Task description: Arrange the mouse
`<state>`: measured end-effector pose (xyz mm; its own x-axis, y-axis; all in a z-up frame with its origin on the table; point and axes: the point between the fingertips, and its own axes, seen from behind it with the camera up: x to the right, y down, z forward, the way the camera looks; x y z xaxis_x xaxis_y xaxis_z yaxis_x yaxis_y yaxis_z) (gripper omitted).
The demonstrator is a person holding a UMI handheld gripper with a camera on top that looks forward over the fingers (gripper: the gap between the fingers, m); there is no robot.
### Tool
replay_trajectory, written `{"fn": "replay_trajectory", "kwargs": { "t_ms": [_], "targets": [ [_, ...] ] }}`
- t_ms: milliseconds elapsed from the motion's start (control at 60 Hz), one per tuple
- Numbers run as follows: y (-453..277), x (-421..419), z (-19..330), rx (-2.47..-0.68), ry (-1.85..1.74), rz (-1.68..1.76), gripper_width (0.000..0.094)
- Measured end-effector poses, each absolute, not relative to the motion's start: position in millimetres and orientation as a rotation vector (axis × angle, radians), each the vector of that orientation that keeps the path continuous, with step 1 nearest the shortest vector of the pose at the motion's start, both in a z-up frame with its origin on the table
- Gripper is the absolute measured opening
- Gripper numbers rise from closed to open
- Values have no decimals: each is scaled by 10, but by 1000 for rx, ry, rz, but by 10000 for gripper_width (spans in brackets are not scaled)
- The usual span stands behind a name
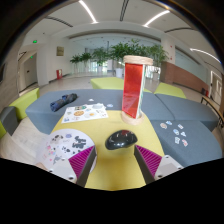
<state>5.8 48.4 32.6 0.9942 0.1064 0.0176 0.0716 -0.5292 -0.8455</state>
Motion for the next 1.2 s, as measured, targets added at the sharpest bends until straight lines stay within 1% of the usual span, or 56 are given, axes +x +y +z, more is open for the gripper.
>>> {"fn": "replay_trajectory", "kwargs": {
  "t_ms": [150,183,250,350,417,467,483,500,517,550,617,650,683,783,867,900,950,1000,1033,1200],
  "targets": [
    [943,67,94,-2154,-99,84,818],
    [1037,87,49,-2166,-88,69,832],
    [1255,41,54,-2151,-97,40,819],
    [1513,-60,4,-2163,-114,14,825],
    [1635,-150,-91,-2182,-131,5,807],
    [1694,-184,-147,-2191,-112,13,740],
    [1715,-197,-138,-2184,-100,22,762],
    [1727,-208,-138,-2183,-89,33,708],
    [1735,-217,-145,-2187,-79,42,541],
    [1715,-212,-140,-2197,-44,62,533],
    [1659,-141,-142,-2228,41,67,473],
    [1602,-105,-115,-2244,69,59,454],
    [1543,-101,-16,-2235,75,60,449],
    [1206,-320,435,-2172,27,87,441],
    [865,-670,817,-2102,-69,80,441],
    [710,-849,906,-2078,-102,84,440],
    [559,-1063,943,-2068,-128,88,436],
    [455,-1215,865,-2071,-131,77,427],
    [395,-1294,736,-2093,-130,74,428],
    [385,-1428,-73,-2232,-65,63,425]
  ]
}}
